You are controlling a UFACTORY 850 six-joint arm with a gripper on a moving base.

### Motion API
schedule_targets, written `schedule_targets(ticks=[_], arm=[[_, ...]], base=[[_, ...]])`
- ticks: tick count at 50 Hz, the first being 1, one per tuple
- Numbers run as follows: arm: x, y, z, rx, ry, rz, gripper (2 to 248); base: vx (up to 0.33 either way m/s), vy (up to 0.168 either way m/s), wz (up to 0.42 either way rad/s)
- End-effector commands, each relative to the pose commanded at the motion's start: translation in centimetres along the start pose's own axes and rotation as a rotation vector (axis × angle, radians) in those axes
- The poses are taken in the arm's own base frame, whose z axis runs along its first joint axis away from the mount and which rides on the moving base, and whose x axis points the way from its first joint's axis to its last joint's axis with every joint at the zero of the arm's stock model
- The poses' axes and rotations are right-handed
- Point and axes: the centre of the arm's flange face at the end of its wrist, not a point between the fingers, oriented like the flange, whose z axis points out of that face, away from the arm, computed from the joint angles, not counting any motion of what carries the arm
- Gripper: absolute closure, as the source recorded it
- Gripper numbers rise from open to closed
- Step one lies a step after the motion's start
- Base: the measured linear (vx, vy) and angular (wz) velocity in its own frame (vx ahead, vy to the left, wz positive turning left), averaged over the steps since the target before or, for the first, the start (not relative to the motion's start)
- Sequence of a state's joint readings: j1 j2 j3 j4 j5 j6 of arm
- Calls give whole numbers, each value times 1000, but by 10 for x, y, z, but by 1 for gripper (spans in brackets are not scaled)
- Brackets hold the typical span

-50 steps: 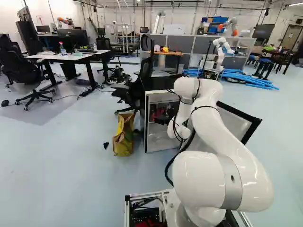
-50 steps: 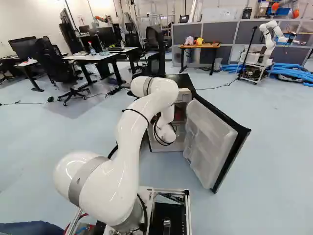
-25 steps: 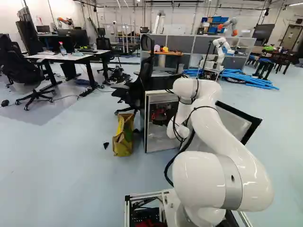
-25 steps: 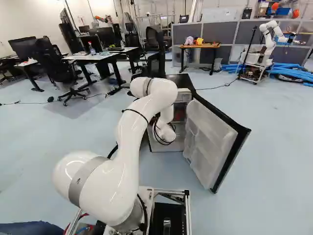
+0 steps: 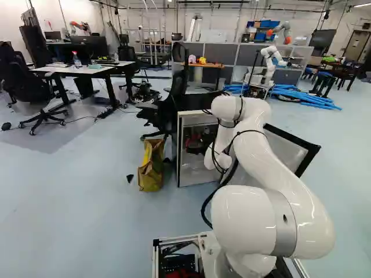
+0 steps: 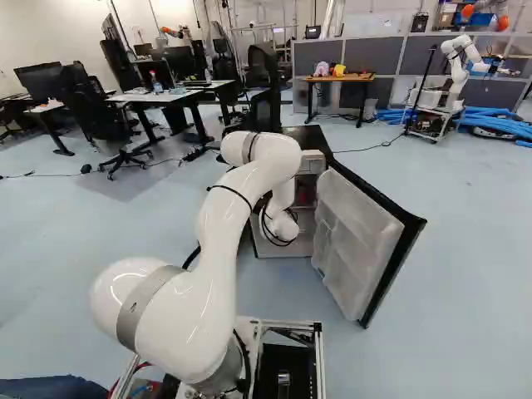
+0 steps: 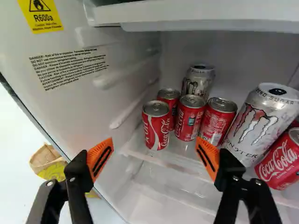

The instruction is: Grab a drink from the fridge

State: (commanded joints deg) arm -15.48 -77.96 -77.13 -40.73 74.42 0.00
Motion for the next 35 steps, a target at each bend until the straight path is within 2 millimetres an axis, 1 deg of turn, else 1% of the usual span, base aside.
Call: schedule_targets(ticks=[1, 2, 7, 8, 12, 13, 17, 18, 22, 23, 28, 29, 33, 34, 35], arm=[[0, 0, 0, 0, 0, 0, 8], [0, 0, 0, 0, 0, 0, 22], [0, 0, 0, 0, 0, 0, 22], [0, 0, 0, 0, 0, 0, 35], [0, 0, 0, 0, 0, 0, 35], [0, 0, 0, 0, 0, 0, 46], [0, 0, 0, 0, 0, 0, 46], [0, 0, 0, 0, 0, 0, 59], [0, 0, 0, 0, 0, 0, 59], [0, 0, 0, 0, 0, 0, 71], [0, 0, 0, 0, 0, 0, 71], [0, 0, 0, 0, 0, 0, 83], [0, 0, 0, 0, 0, 0, 83], [0, 0, 0, 0, 0, 0, 96], [0, 0, 0, 0, 0, 0, 96]], base=[[0, 0, 0], [0, 0, 0], [0, 0, 0], [0, 0, 0], [0, 0, 0], [0, 0, 0], [0, 0, 0], [0, 0, 0], [0, 0, 0], [0, 0, 0], [0, 0, 0], [0, 0, 0], [0, 0, 0], [0, 0, 0], [0, 0, 0]])
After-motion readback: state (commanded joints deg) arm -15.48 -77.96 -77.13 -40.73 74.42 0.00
